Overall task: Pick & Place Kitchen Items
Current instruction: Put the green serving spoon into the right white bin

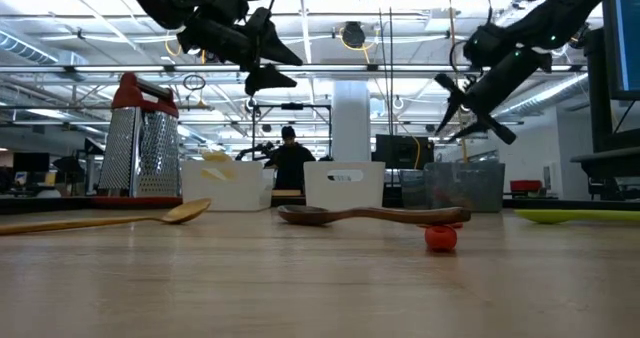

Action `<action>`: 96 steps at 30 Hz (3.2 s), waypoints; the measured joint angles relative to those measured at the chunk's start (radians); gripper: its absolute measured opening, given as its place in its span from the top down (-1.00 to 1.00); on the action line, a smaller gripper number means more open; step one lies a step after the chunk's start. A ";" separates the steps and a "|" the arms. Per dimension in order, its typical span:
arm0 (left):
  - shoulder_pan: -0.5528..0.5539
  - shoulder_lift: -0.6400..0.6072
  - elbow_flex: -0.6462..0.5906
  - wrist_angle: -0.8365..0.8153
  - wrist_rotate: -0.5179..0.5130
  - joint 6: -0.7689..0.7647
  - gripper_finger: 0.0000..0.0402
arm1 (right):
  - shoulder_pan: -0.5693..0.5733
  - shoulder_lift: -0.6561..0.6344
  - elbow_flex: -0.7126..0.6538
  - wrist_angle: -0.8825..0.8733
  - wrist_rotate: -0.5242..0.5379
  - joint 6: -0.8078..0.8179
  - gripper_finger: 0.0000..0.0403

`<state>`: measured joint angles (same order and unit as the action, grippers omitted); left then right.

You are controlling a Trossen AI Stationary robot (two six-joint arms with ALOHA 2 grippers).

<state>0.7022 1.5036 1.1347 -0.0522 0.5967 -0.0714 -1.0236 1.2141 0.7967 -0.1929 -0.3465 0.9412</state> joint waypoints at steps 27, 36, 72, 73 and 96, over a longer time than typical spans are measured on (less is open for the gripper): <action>-0.140 -0.152 0.001 -0.115 -0.033 0.022 -0.42 | 0.399 -0.381 -0.001 -0.542 -0.096 -0.549 1.00; -0.324 -0.153 0.001 -0.088 -0.168 -0.061 -0.42 | 0.570 -0.385 -0.001 -0.642 -0.059 -0.652 1.00; -0.498 -0.921 -0.601 -0.076 -0.421 -0.199 -0.42 | 0.718 -0.381 -0.001 -0.710 0.061 -0.771 0.96; -0.502 -0.943 -0.613 -0.079 -0.422 -0.200 -0.42 | 0.718 -0.380 -0.001 -0.713 0.062 -0.771 0.96; -0.541 -1.067 -0.764 -0.067 -0.529 -0.272 -0.42 | 0.718 -0.203 -0.001 -0.851 0.063 -0.789 0.28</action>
<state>0.1608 0.4366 0.3702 -0.1197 0.0673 -0.3439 -0.3055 1.0111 0.7956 -1.0443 -0.2840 0.1525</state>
